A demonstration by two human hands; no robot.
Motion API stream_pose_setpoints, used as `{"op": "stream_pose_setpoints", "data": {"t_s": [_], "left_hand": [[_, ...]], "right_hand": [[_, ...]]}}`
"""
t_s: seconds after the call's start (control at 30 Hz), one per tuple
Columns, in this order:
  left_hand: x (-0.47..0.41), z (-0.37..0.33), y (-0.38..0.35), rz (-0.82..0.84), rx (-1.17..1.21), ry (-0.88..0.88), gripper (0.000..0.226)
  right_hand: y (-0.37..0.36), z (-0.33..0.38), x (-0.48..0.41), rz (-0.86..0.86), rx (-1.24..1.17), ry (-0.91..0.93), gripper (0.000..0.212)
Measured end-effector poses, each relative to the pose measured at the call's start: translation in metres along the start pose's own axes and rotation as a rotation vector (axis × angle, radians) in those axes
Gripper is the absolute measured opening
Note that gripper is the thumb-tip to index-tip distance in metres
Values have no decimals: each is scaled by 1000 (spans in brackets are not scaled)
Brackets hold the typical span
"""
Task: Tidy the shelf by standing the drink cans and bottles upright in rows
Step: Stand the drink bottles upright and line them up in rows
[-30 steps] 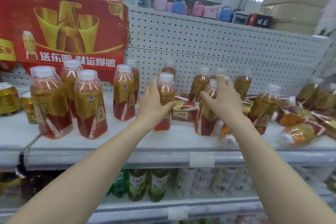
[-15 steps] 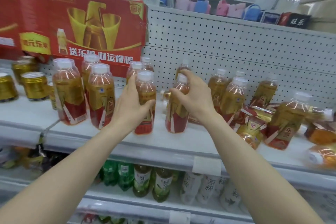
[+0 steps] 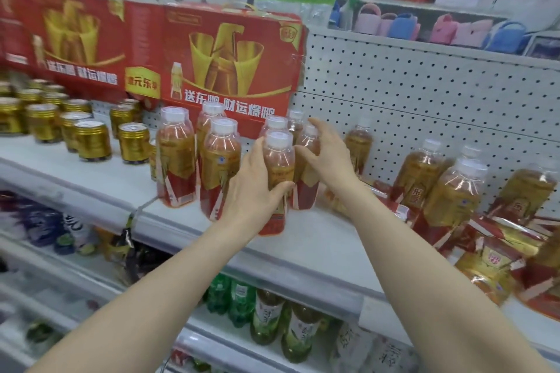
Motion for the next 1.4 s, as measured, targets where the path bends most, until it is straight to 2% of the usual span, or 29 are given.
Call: {"op": "stream_pose_setpoints", "data": {"t_s": [0.1, 0.13, 0.2, 0.3, 0.37, 0.47, 0.53, 0.6, 0.7, 0.77, 0.83, 1.0, 1.17, 1.27, 1.33, 1.4], "left_hand": [[2, 0, -1, 12, 2, 10, 98], [3, 0, -2, 14, 0, 9, 99], [5, 0, -4, 14, 2, 11, 101], [10, -2, -9, -2, 0, 40, 101], [12, -3, -14, -26, 9, 58, 100], [16, -2, -18, -41, 29, 73, 100], [17, -1, -18, -51, 5, 79, 99], [16, -1, -16, -51, -14, 80, 98], [14, -2, -14, -15, -35, 98, 100], [14, -2, -11, -3, -26, 102, 101], [16, -3, -9, 15, -39, 101, 99], [34, -7, -3, -36, -106, 33, 89], [54, -22, -15, -142, -127, -179, 68], [55, -30, -36, -36, -101, -180, 68], [51, -34, -50, 61, -64, -125, 76], [43, -38, -62, 131, -28, -71, 87]], "right_hand": [[14, -19, 11, 28, -53, -79, 74], [18, -31, 18, 37, 13, -144, 68], [21, -55, 36, 148, 303, -266, 58], [8, -74, 59, 349, 663, -313, 61], [-2, -80, 63, 366, 782, -328, 66], [-3, -80, 64, 307, 799, -313, 60], [6, -77, 69, 242, 765, -288, 57], [23, -69, 76, 139, 628, -260, 53], [50, -51, 86, 54, 249, -237, 47], [56, -40, 93, 78, -47, -226, 51], [50, -26, 100, 99, -230, -194, 55], [24, -6, 111, 107, -294, -138, 51], [18, -6, 112, 92, -341, -135, 59], [17, -11, 113, 121, -324, -142, 65], [23, -17, 116, 222, -336, -128, 68], [33, -30, 116, 356, -254, -116, 59]]}}
Point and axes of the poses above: each hand's wrist, its own x-axis away from the middle knuckle, its own y-axis out of the back of the hand, z = x × y, the point moved 3 cm from there along -x, towards the middle knuckle, and after that the axes turned 15 degrees about z, right-handed, at the moved point
